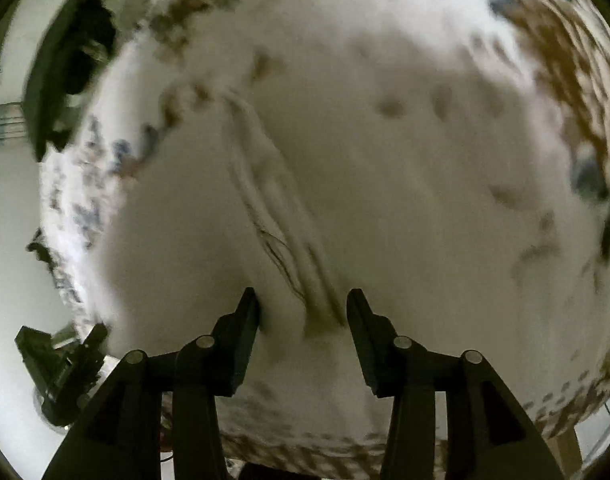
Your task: Fold small clothes
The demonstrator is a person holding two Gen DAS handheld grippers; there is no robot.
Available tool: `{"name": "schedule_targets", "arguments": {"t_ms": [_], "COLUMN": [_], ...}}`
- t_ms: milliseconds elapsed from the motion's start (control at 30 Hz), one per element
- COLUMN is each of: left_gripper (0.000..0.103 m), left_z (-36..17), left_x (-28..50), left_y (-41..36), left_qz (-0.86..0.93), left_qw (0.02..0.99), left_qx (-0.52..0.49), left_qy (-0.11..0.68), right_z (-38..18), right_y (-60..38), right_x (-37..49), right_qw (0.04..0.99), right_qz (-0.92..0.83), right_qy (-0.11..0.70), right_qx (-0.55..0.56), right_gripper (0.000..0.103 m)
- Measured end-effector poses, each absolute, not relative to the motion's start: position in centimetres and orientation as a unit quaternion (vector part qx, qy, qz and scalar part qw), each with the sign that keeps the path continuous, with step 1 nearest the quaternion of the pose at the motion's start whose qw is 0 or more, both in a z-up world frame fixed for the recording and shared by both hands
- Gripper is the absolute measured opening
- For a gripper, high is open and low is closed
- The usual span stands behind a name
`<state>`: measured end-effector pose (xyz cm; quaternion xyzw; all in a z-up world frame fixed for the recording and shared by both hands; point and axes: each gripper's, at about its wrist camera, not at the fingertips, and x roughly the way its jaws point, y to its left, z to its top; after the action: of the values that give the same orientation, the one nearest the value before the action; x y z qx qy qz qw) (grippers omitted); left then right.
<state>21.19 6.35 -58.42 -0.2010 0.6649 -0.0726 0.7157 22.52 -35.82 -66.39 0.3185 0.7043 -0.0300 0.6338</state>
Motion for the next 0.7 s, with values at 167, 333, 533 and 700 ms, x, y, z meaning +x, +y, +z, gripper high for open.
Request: {"name": "schedule_targets", "arguments": {"t_ms": [167, 333, 533, 700], "left_gripper": [0.046, 0.056, 0.061, 0.062], "left_z": [-58.8, -57.6, -62.9, -64.0], "left_x": [19.6, 19.8, 22.2, 23.8], "left_y": [8.3, 10.9, 11.6, 9.0], "left_qz": [-0.065, -0.098, -0.167, -0.202], "left_qw": [0.698, 0.709, 0.638, 0.626], "left_qx": [-0.252, -0.308, -0.457, -0.462], "left_qy": [0.667, 0.627, 0.597, 0.595], "right_z": [-67.2, -66.0, -70.4, -72.1], "right_y": [-36.0, -37.4, -38.6, -38.3], "right_x": [22.0, 22.8, 24.8, 26.3], "right_qw": [0.628, 0.639, 0.593, 0.577], "right_qz": [-0.038, 0.002, 0.090, 0.137], "right_qy": [0.707, 0.681, 0.672, 0.657], "right_qx": [0.324, 0.358, 0.435, 0.466], "right_gripper": [0.049, 0.070, 0.086, 0.091]}}
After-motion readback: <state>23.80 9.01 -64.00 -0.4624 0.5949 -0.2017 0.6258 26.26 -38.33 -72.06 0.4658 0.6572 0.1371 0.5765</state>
